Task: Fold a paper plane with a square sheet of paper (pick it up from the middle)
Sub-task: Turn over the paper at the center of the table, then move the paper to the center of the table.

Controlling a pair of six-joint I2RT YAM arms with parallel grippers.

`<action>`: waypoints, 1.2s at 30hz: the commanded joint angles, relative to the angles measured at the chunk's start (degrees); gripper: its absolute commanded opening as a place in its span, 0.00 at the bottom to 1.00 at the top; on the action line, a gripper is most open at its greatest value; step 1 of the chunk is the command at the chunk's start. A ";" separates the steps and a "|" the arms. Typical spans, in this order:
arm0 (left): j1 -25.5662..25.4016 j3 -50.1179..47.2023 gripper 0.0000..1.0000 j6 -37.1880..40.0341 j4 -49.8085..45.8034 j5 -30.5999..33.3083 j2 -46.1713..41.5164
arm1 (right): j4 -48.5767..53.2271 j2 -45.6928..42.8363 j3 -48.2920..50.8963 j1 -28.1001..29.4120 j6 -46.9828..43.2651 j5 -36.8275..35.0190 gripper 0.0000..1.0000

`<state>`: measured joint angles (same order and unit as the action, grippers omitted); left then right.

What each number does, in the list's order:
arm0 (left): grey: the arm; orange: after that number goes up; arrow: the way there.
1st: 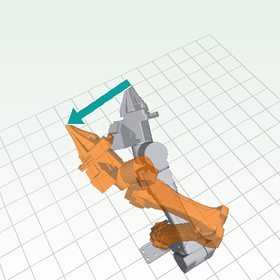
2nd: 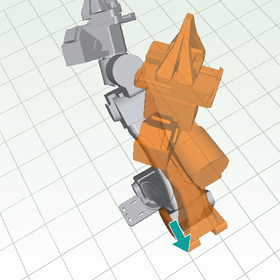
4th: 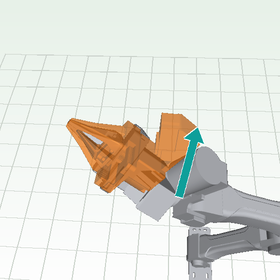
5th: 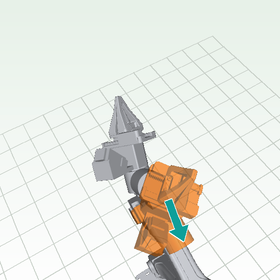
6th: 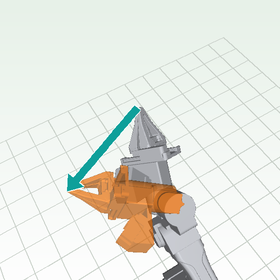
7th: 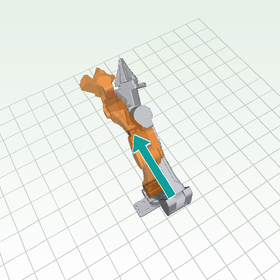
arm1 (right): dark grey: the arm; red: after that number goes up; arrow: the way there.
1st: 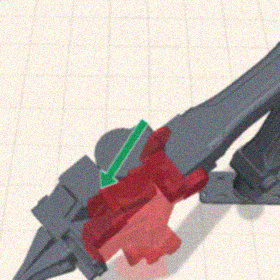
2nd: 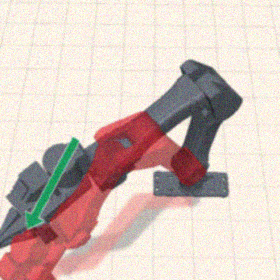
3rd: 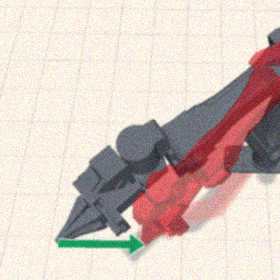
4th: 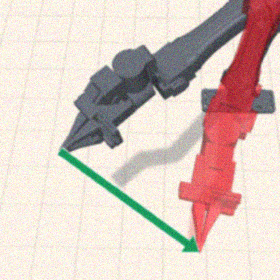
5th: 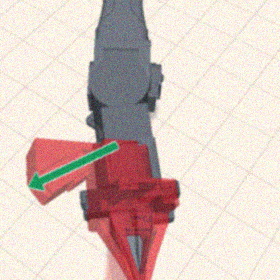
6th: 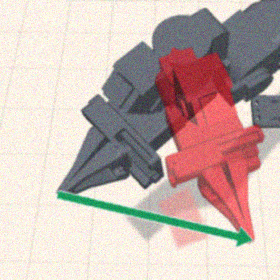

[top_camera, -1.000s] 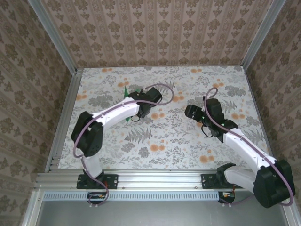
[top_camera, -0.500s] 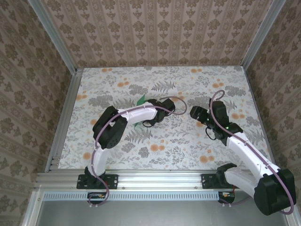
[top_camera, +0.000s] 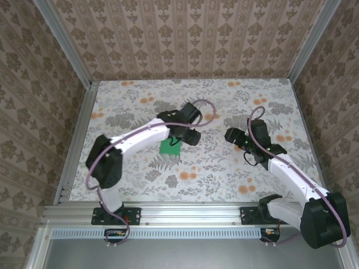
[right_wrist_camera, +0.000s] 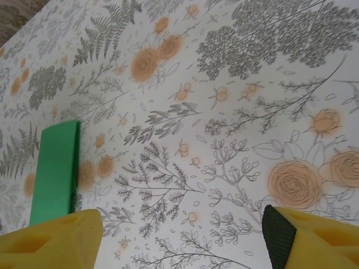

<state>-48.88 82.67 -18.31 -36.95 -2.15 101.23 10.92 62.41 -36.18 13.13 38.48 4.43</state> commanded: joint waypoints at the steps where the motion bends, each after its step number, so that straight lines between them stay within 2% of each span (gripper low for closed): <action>1: 5.27 -5.41 0.51 -5.62 7.65 -15.24 -5.74 | -3.15 2.05 0.24 -0.17 0.87 5.69 0.78; 6: 14.22 -13.50 0.47 -8.57 11.67 -15.69 -9.64 | -7.03 6.13 0.15 1.33 2.25 10.94 0.79; 13: 25.23 -24.08 0.26 -13.55 19.58 -20.29 -8.11 | -10.42 14.27 -3.01 9.04 4.64 11.68 0.78; 22: 26.39 -25.19 0.19 -14.48 23.22 -23.06 -2.00 | -14.23 27.17 -9.10 19.34 9.60 12.95 0.76; 29: 27.00 -23.25 0.17 -14.28 23.17 -20.88 2.61 | -14.97 33.27 -13.09 23.35 11.34 14.30 0.73; 36: 25.76 -24.90 0.15 -20.44 21.77 -20.21 4.17 | -12.83 34.56 -14.57 24.67 13.50 12.69 0.71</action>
<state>-22.50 58.22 -34.87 -13.98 -23.16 104.77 -3.07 96.51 -49.52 37.56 49.84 17.41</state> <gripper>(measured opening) 0.148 0.708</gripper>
